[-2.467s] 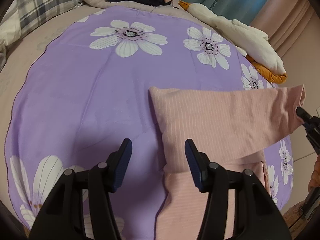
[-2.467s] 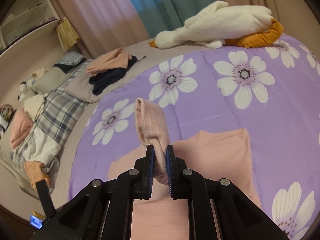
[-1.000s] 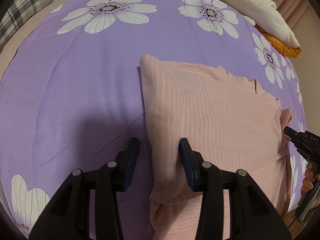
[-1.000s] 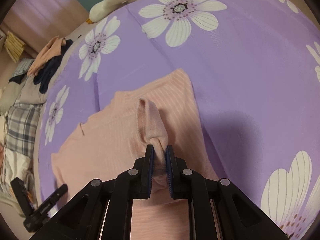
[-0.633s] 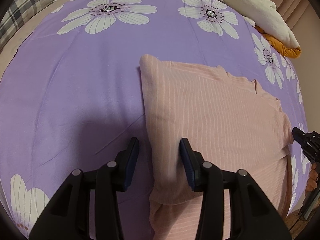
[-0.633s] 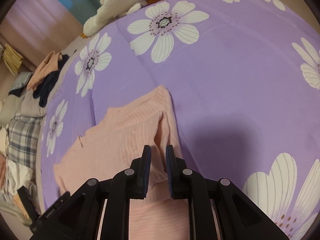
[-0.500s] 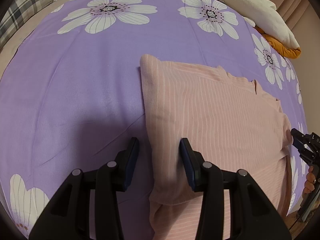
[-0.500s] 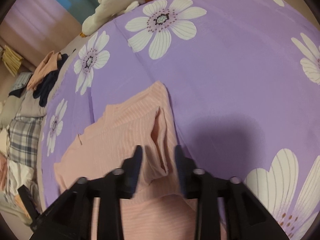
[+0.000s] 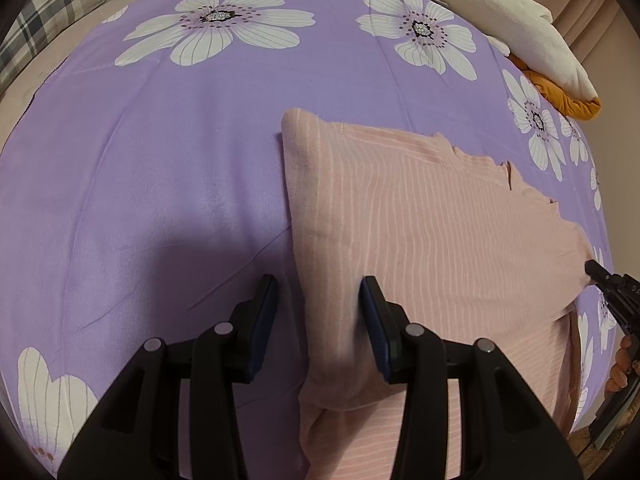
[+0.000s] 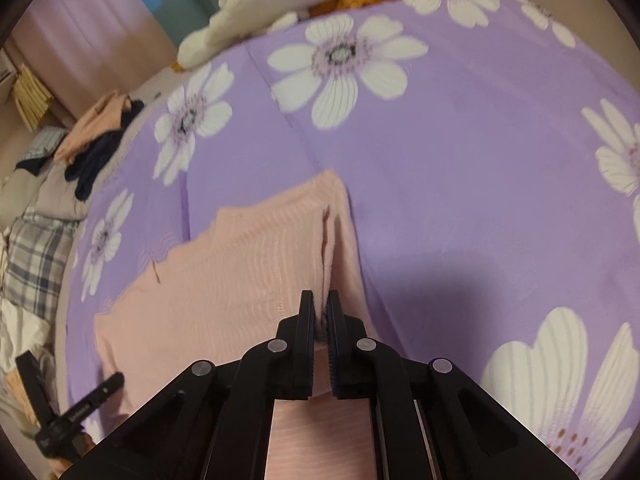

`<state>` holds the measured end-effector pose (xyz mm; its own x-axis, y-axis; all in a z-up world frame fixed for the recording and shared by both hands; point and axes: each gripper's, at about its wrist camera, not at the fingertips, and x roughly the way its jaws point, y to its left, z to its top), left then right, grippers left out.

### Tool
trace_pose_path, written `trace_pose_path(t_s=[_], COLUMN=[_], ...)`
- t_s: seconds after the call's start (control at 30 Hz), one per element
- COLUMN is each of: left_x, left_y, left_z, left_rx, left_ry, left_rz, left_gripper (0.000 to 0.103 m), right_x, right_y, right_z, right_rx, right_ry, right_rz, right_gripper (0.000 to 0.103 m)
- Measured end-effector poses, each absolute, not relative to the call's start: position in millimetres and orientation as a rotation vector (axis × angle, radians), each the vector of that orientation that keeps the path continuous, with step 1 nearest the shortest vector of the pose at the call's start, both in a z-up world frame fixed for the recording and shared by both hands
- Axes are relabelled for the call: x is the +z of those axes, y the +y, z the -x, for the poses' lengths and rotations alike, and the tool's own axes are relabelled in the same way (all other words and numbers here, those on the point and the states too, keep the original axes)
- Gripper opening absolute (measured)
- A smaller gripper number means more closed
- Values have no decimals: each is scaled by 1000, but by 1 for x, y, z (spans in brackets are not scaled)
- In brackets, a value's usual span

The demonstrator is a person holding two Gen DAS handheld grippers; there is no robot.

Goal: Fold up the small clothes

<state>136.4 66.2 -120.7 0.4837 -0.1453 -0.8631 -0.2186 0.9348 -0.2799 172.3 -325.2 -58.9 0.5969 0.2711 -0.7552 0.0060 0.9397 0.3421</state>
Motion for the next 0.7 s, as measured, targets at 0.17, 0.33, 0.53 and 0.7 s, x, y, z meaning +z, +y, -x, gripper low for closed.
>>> trace_pose_path(t_s=[0.17, 0.33, 0.53, 0.7], left_x=[-121, -122, -123, -123], left_y=[67, 68, 66, 65], left_z=[-136, -137, -137, -137], left_rx=[45, 38, 36, 38], left_ry=[1072, 1077, 1077, 1075], left_rz=[377, 386, 389, 382], left_gripper=[44, 44, 46, 46], right_x=[-71, -93, -99, -100], right_y=[-321, -321, -322, -321], right_z=[-178, -181, -181, -179], right_rx=[125, 100, 103, 99], right_ry=[960, 1015, 1024, 1020], right_rz=[-300, -298, -305, -286], right_gripper=[6, 6, 6, 6])
